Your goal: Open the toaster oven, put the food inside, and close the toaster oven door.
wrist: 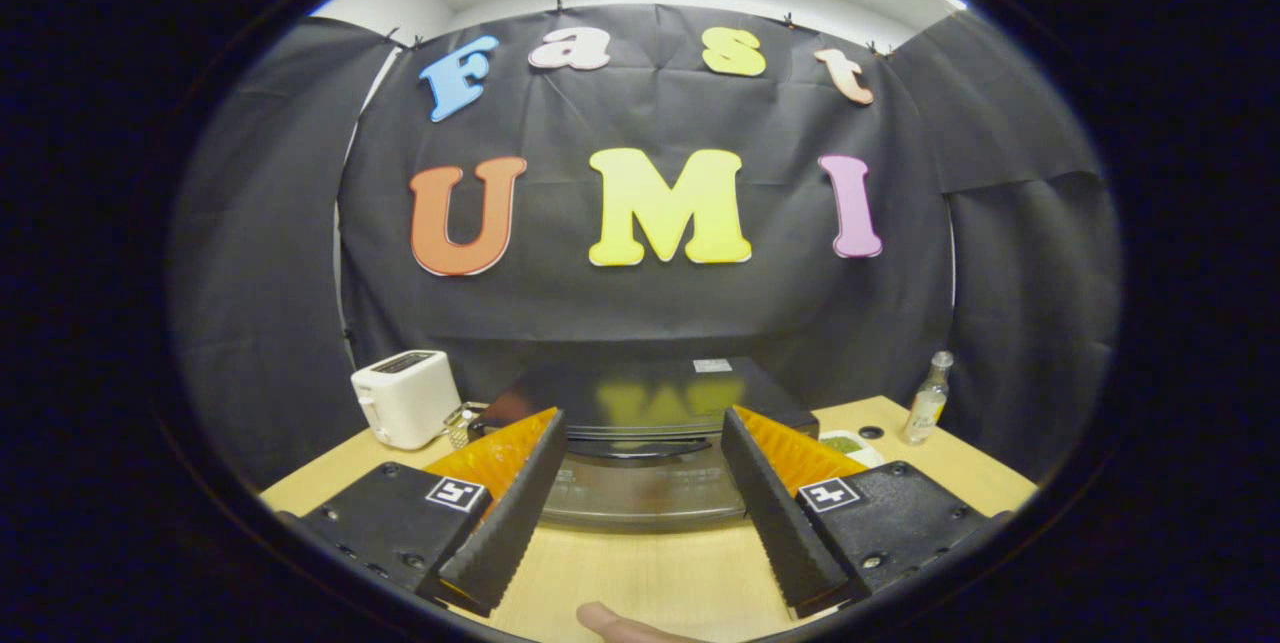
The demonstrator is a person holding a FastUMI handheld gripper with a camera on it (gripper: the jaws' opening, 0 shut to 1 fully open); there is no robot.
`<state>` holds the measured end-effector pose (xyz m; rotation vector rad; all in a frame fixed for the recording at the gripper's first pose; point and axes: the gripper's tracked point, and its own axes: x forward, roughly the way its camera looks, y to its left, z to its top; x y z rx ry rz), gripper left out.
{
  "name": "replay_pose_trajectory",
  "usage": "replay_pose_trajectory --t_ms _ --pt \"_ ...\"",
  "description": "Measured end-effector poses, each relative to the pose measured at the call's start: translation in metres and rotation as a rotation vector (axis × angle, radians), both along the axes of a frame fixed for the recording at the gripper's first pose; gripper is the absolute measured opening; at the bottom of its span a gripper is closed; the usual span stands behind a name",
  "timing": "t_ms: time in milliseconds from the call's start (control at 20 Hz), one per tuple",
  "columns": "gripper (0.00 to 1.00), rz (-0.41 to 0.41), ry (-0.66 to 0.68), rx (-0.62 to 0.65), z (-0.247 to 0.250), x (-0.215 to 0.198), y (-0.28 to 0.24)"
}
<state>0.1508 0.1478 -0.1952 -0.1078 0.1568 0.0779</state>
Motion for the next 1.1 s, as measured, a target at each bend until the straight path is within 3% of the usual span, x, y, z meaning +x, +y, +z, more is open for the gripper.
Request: replay_pose_trajectory --t_ms 400,600,1100 --pt "0.99 0.019 -0.119 0.03 0.105 -0.128 -0.024" --pt "0.98 0.068 -0.17 0.053 0.126 -0.178 -0.027" --pt "0.98 0.066 -0.145 0.001 0.118 -0.206 -0.039"
